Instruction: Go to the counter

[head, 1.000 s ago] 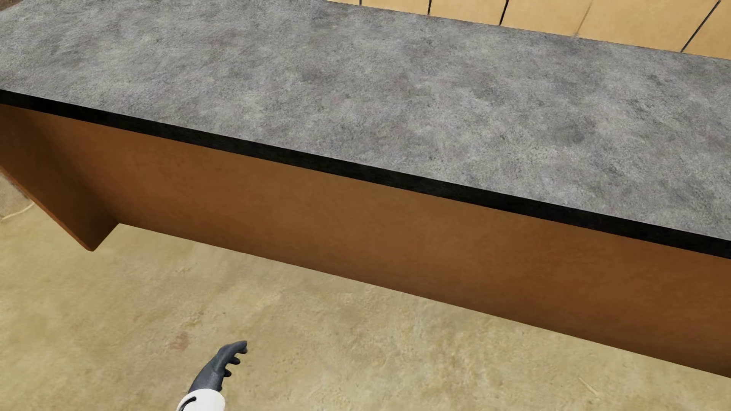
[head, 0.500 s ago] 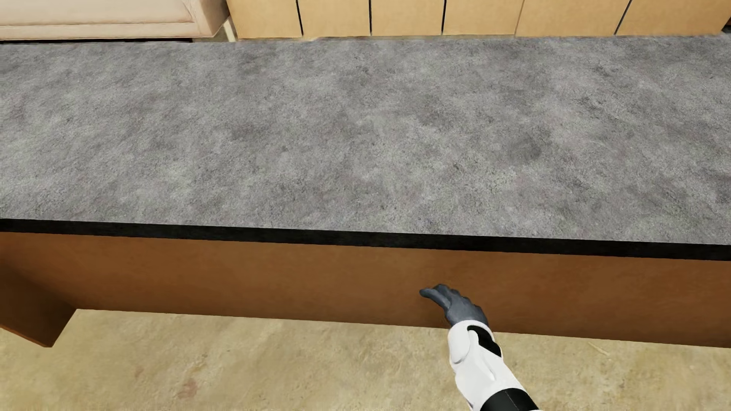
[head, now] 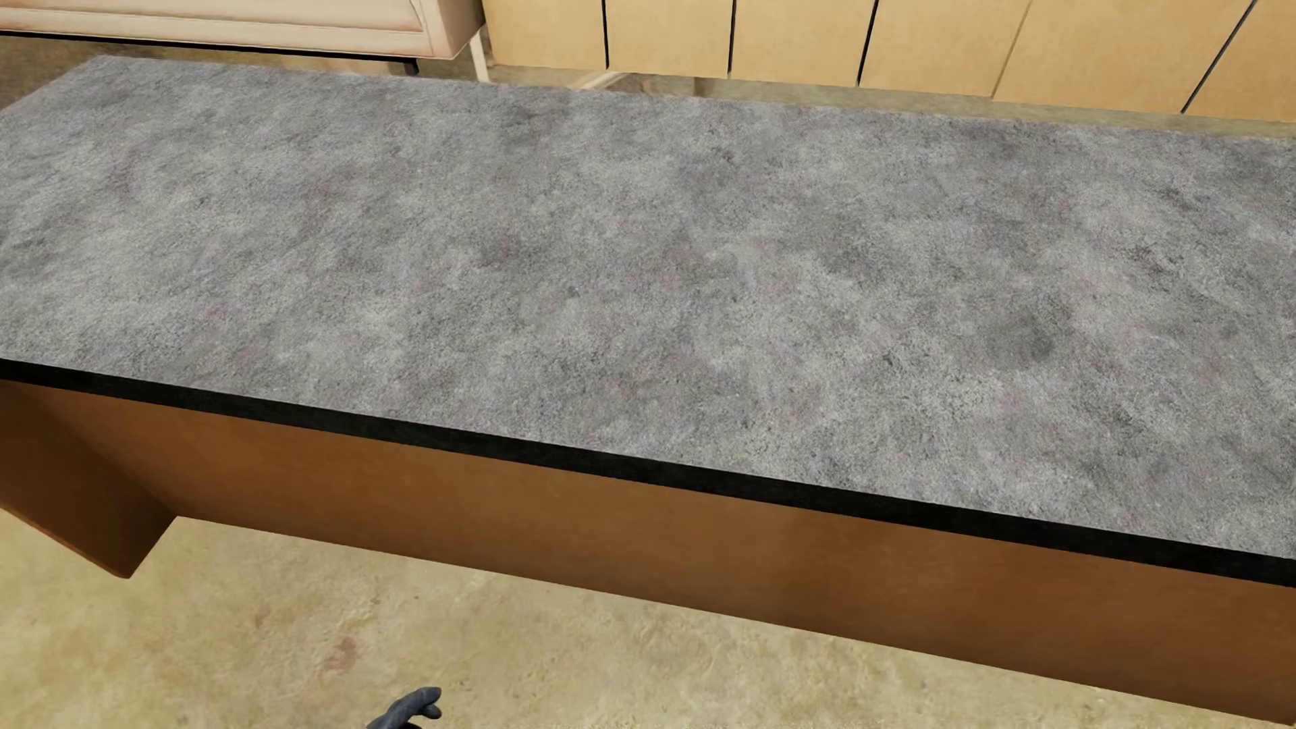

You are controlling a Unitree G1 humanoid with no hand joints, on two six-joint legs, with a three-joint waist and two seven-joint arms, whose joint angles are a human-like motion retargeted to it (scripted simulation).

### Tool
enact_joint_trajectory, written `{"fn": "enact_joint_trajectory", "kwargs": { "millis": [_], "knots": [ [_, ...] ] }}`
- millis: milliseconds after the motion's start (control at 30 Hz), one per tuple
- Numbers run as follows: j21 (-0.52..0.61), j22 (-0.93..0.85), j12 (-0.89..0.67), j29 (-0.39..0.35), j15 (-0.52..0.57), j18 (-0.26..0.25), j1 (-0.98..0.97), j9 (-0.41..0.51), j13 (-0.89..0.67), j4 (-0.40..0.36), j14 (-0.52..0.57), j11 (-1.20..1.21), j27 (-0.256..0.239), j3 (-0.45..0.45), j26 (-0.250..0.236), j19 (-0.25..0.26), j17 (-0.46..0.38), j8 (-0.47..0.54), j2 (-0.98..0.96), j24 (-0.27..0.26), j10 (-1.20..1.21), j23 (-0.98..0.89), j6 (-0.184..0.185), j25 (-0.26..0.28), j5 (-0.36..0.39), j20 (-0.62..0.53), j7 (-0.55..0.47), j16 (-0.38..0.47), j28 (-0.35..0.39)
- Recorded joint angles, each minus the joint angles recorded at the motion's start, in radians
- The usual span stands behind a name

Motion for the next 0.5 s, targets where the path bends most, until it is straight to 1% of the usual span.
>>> {"fn": "enact_joint_trajectory", "kwargs": {
  "millis": [67, 133, 167, 200, 233, 300, 367, 433, 500],
  "knots": [
    [-0.018, 0.084, 0.015, -0.027, -0.001, 0.002, 0.008, 0.004, -0.004, 0.007, -0.01, 0.005, 0.004, -0.006, 0.057, 0.002, -0.008, 0.022, -0.004, -0.001, 0.007, -0.023, -0.006, -0.001, 0.004, 0.043, 0.021, -0.011, -0.011],
    [-0.01, 0.169, 0.026, -0.029, 0.0, 0.004, 0.016, 0.008, -0.057, 0.019, -0.022, 0.008, 0.02, -0.007, 0.123, 0.003, -0.02, 0.053, -0.011, -0.009, 0.017, -0.033, -0.009, -0.024, 0.015, 0.103, 0.051, -0.02, -0.016],
    [-0.011, 0.209, 0.031, -0.028, 0.001, 0.005, 0.019, 0.01, -0.089, 0.027, -0.028, 0.009, 0.014, -0.005, 0.148, 0.004, -0.032, 0.069, -0.015, -0.006, 0.023, -0.041, -0.01, -0.032, 0.022, 0.12, 0.067, -0.027, -0.017],
    [-0.008, 0.232, 0.042, -0.034, 0.002, 0.005, 0.021, 0.011, -0.128, 0.035, -0.034, 0.011, 0.006, -0.003, 0.162, 0.004, -0.041, 0.085, -0.02, -0.006, 0.03, -0.045, -0.01, -0.041, 0.03, 0.138, 0.082, -0.026, -0.028],
    [-0.007, 0.24, 0.052, -0.044, 0.003, 0.005, 0.022, 0.013, -0.167, 0.043, -0.039, 0.012, -0.003, 0.0, 0.161, 0.004, -0.048, 0.099, -0.025, -0.007, 0.035, -0.056, -0.01, -0.047, 0.037, 0.152, 0.096, -0.029, -0.039],
    [-0.001, 0.228, 0.072, -0.082, 0.006, 0.005, 0.02, 0.015, -0.232, 0.054, -0.044, 0.013, -0.031, 0.007, 0.133, 0.004, -0.06, 0.119, -0.035, 0.008, 0.042, -0.092, -0.009, -0.063, 0.047, 0.159, 0.115, -0.03, -0.05],
    [-0.005, 0.196, 0.076, -0.122, 0.009, 0.006, 0.015, 0.018, -0.276, 0.06, -0.044, 0.013, -0.057, 0.016, 0.111, 0.003, -0.065, 0.127, -0.042, 0.012, 0.045, -0.137, -0.009, -0.064, 0.053, 0.172, 0.121, -0.034, -0.04],
    [-0.004, 0.158, 0.066, -0.141, 0.011, 0.007, 0.003, 0.02, -0.305, 0.059, -0.041, 0.013, -0.076, 0.022, 0.086, 0.002, -0.068, 0.121, -0.047, 0.019, 0.048, -0.177, -0.01, -0.057, 0.052, 0.173, 0.115, -0.031, -0.034],
    [0.015, 0.117, 0.05, -0.143, 0.012, 0.007, -0.01, 0.022, -0.324, 0.054, -0.035, 0.011, -0.086, 0.026, 0.069, 0.001, -0.073, 0.105, -0.05, 0.029, 0.048, -0.195, -0.011, -0.063, 0.047, 0.167, 0.099, -0.023, -0.026]
  ]
}}
